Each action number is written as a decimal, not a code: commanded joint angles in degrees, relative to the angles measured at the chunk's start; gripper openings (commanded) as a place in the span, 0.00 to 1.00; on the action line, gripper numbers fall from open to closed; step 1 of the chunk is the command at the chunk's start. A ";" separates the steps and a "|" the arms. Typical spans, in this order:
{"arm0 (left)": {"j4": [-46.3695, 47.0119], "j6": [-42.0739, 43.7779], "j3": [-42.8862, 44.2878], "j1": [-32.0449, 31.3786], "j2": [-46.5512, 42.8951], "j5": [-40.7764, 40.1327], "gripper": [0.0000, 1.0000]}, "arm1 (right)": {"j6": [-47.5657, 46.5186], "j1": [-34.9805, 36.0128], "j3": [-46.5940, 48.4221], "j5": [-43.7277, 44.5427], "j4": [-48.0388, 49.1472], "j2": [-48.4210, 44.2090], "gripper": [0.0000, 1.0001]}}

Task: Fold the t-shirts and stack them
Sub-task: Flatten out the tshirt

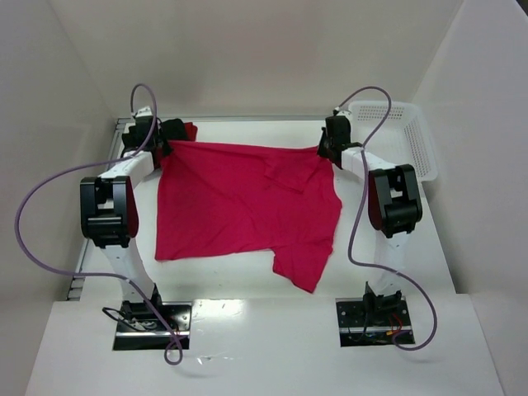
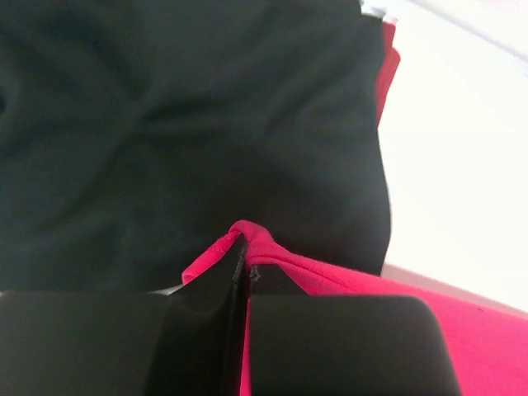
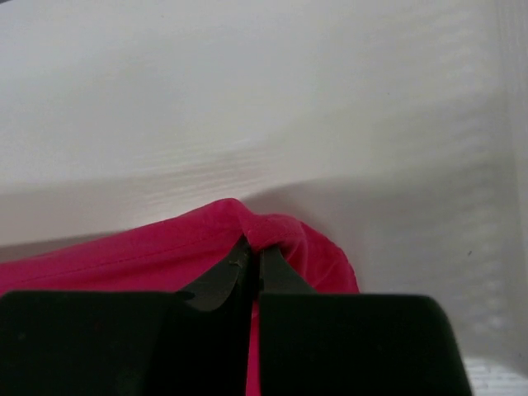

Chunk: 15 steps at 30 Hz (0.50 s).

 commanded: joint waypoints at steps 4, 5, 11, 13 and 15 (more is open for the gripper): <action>3.65 1.79 10.81 0.14 7.09 0.00 0.00 | -2.54 -2.15 12.70 1.59 2.88 7.23 0.00; 3.12 2.58 12.56 -0.38 8.49 0.00 0.00 | -2.55 -2.15 14.21 1.58 2.88 8.54 0.00; 1.09 4.43 17.49 -0.38 12.72 -0.53 0.00 | -2.55 -2.77 17.65 1.05 2.88 11.81 0.00; 1.09 4.95 19.34 -0.38 14.47 -1.05 0.00 | -2.55 -2.77 18.18 1.05 2.88 12.51 0.00; 0.48 5.49 20.48 -0.38 15.35 -1.05 0.00 | -2.55 -2.77 18.88 0.53 2.35 13.74 0.00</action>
